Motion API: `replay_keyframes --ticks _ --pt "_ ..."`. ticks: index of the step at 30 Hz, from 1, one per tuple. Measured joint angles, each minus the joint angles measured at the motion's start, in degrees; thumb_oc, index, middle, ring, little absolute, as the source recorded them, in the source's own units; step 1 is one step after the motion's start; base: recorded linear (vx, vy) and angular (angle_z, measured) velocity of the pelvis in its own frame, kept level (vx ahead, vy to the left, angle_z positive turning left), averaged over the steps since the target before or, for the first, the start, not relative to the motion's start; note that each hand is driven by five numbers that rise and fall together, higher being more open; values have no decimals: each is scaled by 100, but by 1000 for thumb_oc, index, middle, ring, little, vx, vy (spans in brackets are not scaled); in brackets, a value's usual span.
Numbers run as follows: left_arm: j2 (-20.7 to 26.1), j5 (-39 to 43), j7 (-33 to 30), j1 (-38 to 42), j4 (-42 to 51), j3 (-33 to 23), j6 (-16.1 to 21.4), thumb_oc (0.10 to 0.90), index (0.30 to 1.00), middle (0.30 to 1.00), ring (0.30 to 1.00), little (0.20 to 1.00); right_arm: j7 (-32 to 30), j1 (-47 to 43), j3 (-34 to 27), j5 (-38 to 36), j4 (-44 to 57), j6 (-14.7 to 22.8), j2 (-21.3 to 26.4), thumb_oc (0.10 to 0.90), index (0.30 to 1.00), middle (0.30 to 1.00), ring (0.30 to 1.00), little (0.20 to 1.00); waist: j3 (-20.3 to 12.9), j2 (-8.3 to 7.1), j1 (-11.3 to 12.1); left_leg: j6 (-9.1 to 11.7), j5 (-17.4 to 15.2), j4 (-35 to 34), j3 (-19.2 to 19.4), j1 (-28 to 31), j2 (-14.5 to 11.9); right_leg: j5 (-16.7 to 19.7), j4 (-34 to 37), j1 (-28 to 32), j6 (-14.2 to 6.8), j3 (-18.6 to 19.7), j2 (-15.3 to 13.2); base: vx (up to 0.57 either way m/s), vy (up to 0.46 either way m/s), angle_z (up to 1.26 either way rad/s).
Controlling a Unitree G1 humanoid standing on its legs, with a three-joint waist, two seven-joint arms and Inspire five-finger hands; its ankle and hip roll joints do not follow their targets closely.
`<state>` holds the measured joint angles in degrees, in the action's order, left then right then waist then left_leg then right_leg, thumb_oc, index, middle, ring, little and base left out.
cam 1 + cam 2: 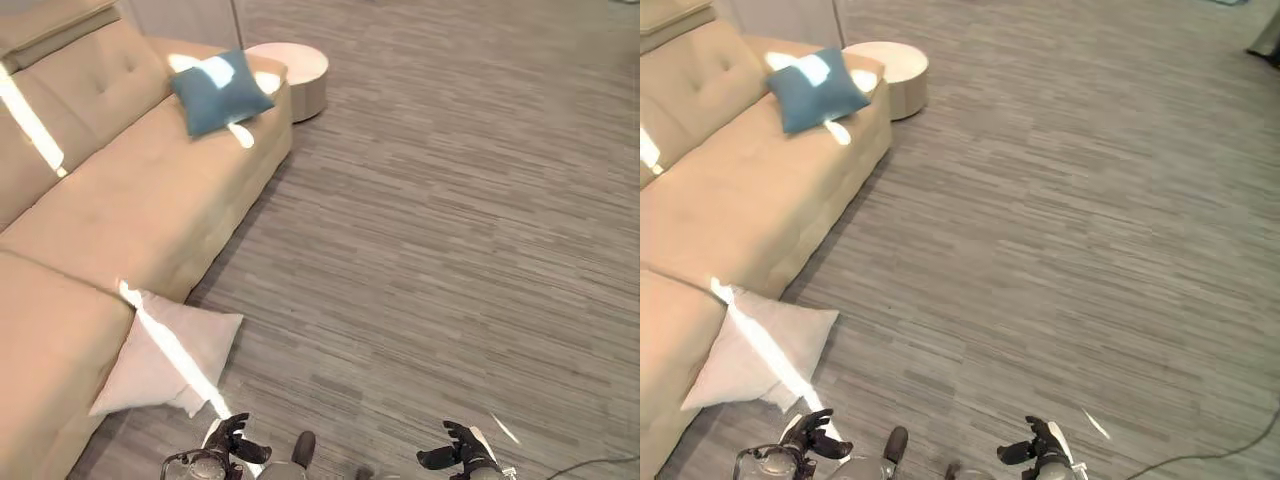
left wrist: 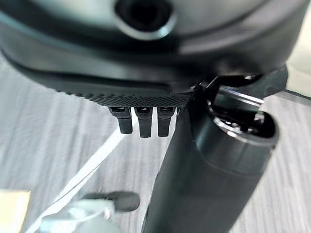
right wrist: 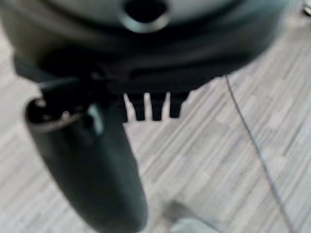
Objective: Pick up all the scattered cushions and arrange them neatly on the sofa.
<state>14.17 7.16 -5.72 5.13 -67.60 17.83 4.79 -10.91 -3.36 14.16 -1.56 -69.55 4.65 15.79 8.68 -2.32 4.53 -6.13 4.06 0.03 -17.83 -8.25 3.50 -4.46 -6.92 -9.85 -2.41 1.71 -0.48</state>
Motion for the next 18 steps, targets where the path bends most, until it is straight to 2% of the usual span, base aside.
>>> replay_keyframes --ticks 1,2,3,4,6,7,9,10,12,13,14,15,16,18 --pt "-46 -48 -5 -54 -21 5 5 800 900 900 900 900 -6 103 -17 -2 -28 -23 -12 800 900 900 900 900 -31 -27 -53 126 -137 -102 62 60 -89 191 173 141 134 -138 -16 100 -163 99" --pt "-30 -53 24 -44 -37 -35 23 800 900 900 900 900 -3 155 -23 0 -95 -27 -33 800 900 900 900 900 -21 -100 -38 320 -222 -100 321 136 -140 356 288 214 218 -425 -99 78 -122 108" --pt "-48 -52 -7 -39 -114 -86 46 800 900 900 900 900 -6 210 -21 -2 -189 -30 -34 800 900 900 900 900 -45 -120 -35 438 -287 206 559 105 -177 453 573 465 311 -705 -122 86 -119 77" --pt "-55 -53 -10 -49 -129 -97 45 800 900 900 900 900 -6 273 -6 -2 -190 -26 3 800 900 900 900 900 -64 -138 -56 537 -351 400 651 118 -166 477 679 545 300 -781 -109 66 -105 64" --pt "-114 -53 7 -187 -123 -95 49 800 900 900 900 900 -6 325 -14 -6 -193 -22 99 800 900 900 900 900 -186 44 17 607 -344 416 705 250 -209 522 749 658 239 -886 -1 5 -76 42" --pt "-131 -54 12 -170 -121 -86 54 800 900 900 900 900 -1 335 -17 -35 -200 -23 123 800 900 900 900 900 -205 49 -14 766 -268 350 641 316 -256 564 816 749 254 -1009 17 -35 -50 57" --pt "-135 -52 4 -31 -144 -107 87 800 900 900 900 900 -5 291 -17 -106 -178 -7 122 800 900 900 900 900 -205 -21 -2 844 -241 750 544 -10 -137 554 885 758 239 -1131 -32 -39 -50 68" --pt "-138 -51 3 -6 -146 -107 98 800 900 900 900 900 0 244 -16 -110 -189 -9 127 800 900 900 900 900 -193 -39 17 890 -209 760 539 -51 -118 603 960 785 304 -1224 -37 -25 -36 60" --pt "-203 -49 6 21 -163 -110 113 800 900 900 900 900 -26 143 -52 -144 -152 1 128 800 900 900 900 900 -155 1 77 1034 -112 842 558 -226 -70 582 963 850 293 -1408 8 -1 -21 96" --pt "-262 -45 -2 213 -150 -107 126 800 900 900 900 900 -39 156 -108 -178 -161 41 116 800 900 900 900 900 -85 -123 29 1452 265 880 985 -419 66 525 1108 940 354 -1765 -196 29 -33 132" --pt "-271 -43 -2 208 -135 -105 130 800 900 900 900 900 -35 169 -111 -180 -165 33 117 800 900 900 900 900 -82 -127 48 1425 294 839 1063 -416 67 543 1113 938 413 -1787 -201 35 -34 121" --pt "-286 -15 10 198 -88 -132 141 800 900 900 900 900 -38 125 -119 -188 -162 23 121 800 900 900 900 900 -61 -158 95 1333 247 748 1321 -442 15 542 1130 933 535 -1919 -212 63 -6 70" --pt "-267 8 4 247 -124 -243 116 800 900 900 900 900 -60 73 -117 -230 -91 83 114 800 900 900 900 900 -40 -158 11 896 -71 1008 2171 -524 -236 508 1263 1006 635 -2267 -205 80 24 95" --pt "-223 11 0 201 -156 -236 113 800 900 900 900 900 -59 75 -127 -231 -16 129 111 800 900 900 900 900 -22 -179 -42 813 -134 1058 2427 -479 -425 366 1248 1070 632 -2368 -210 165 60 108"
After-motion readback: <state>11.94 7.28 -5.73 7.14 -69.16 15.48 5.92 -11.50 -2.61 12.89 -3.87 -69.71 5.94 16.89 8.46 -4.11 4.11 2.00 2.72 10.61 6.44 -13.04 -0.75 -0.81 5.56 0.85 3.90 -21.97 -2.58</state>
